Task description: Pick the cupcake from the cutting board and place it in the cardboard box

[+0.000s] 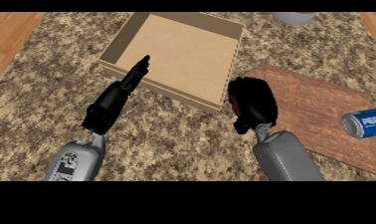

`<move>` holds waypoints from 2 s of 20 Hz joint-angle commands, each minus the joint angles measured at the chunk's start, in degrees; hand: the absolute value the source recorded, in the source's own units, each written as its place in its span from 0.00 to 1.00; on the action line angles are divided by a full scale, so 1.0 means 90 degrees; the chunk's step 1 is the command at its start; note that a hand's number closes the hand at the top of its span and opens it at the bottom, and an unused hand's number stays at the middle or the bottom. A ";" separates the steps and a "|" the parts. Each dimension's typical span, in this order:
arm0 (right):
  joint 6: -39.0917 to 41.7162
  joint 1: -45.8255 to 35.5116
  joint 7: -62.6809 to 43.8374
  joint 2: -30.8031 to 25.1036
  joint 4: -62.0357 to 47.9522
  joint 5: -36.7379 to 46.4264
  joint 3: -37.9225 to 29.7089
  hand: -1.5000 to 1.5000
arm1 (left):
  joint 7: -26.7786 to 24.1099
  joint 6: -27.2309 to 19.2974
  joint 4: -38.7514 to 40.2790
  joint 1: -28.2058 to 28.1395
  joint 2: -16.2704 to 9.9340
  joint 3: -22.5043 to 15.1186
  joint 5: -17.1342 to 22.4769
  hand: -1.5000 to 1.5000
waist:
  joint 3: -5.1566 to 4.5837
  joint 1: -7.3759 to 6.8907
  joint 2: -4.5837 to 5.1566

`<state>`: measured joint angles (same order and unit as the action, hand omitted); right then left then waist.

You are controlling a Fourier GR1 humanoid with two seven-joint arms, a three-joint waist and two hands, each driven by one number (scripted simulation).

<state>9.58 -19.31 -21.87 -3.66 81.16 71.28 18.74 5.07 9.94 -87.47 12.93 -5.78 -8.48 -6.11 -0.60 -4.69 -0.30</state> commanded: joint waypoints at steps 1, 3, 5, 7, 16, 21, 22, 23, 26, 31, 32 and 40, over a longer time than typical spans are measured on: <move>-0.0308 -0.0692 -0.1788 0.0386 0.0174 0.0323 0.0947 1.00 | -0.0031 0.0080 0.0101 0.0069 0.0024 -0.0068 0.0001 0.50 | 0.0040 -0.0168 0.0010; -0.0420 -0.0988 -0.2566 0.0394 0.0194 0.0298 0.1482 1.00 | 0.0110 0.0033 -0.0016 0.0130 0.0166 -0.0263 -0.0088 0.50 | 0.0055 -0.0230 -0.0016; -0.0346 -0.1628 -0.3315 0.0398 0.0201 0.0009 0.1822 1.00 | 0.0172 0.0061 0.0138 0.0344 0.0123 -0.0138 -0.0045 0.50 | 0.0054 -0.0260 0.0049; -0.0430 -0.2002 -0.4005 0.0401 0.0352 -0.0218 0.2261 1.00 | 0.0016 0.0065 0.0207 0.0207 0.0172 -0.0169 -0.0023 0.50 | 0.0047 -0.0321 0.0045; -0.0478 -0.4033 -0.6173 0.0403 0.0957 -0.0990 0.3045 1.00 | 0.0025 0.0084 0.0387 0.0380 0.0127 -0.0046 -0.0010 0.50 | 0.0029 -0.0237 -0.0045; -0.0721 -0.4816 -0.6721 0.0402 0.0746 -0.1281 0.2750 1.00 | -0.0050 0.0092 0.0423 0.0212 0.0161 -0.0113 -0.0029 0.50 | 0.0027 -0.0207 -0.0041; -0.0867 -0.4747 -0.6908 0.0401 0.0772 -0.1303 0.2891 1.00 | -0.0004 0.0070 0.0458 0.0362 0.0082 -0.0002 -0.0047 0.50 | 0.0036 -0.0085 -0.0029; -0.0684 -0.5003 -0.6905 0.0401 0.0505 -0.1382 0.2724 1.00 | 0.0077 0.0002 0.0387 0.0367 0.0206 -0.0067 -0.0050 0.50 | 0.0028 -0.0163 -0.0037; -0.0780 -0.5429 -0.7024 0.0401 0.0198 -0.1503 0.2566 1.00 | -0.0044 -0.0103 0.0374 0.0268 0.0194 -0.0097 -0.0184 0.50 | 0.0036 -0.0063 -0.0018; -0.0874 -0.6194 -0.7003 0.0400 -0.0620 -0.1826 0.2041 1.00 | -0.0069 -0.0007 0.0456 0.0303 0.0135 -0.0049 -0.0135 0.50 | 0.0031 -0.0082 0.0030; -0.1037 -0.6316 -0.7021 0.0400 -0.0676 -0.1858 0.2156 1.00 | -0.0179 -0.0096 0.0513 0.0301 0.0199 -0.0066 -0.0192 0.50 | 0.0034 -0.0029 0.0037; -0.1798 -0.6898 -0.6516 0.0401 -0.1934 -0.2104 0.1448 1.00 | -0.0265 -0.0234 0.0550 0.0280 0.0225 -0.0061 -0.0328 0.50 | 0.0043 0.0053 0.0087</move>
<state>-1.28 -78.15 -69.83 -0.99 68.81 53.12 34.39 3.42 9.06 -83.06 15.82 -4.28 -8.85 -8.06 -0.26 -4.73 0.26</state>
